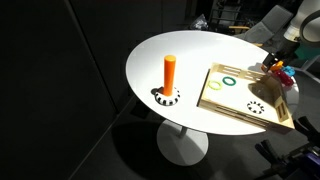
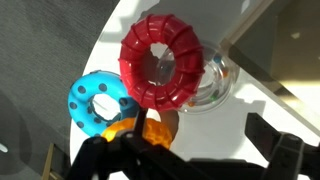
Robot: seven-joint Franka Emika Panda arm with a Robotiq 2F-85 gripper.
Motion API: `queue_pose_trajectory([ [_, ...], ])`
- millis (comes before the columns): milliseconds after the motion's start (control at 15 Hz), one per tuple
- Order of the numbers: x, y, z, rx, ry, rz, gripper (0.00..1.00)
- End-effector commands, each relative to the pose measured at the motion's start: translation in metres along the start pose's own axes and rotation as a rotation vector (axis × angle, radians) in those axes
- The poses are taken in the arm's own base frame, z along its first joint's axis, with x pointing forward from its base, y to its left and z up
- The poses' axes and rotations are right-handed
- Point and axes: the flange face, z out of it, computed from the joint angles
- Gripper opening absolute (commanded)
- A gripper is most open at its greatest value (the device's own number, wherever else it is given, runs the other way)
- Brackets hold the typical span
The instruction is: Move the red ring from the tray to the table
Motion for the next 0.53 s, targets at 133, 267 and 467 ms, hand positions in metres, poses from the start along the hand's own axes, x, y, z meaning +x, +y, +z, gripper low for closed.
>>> queue_pose_trajectory([
  [133,0.010,-0.007,-0.056,0.012,0.035,-0.004,1.00],
  [267,0.008,-0.014,-0.080,0.048,0.046,-0.024,1.00],
  [467,0.004,-0.030,-0.118,0.115,0.046,-0.060,1.00],
])
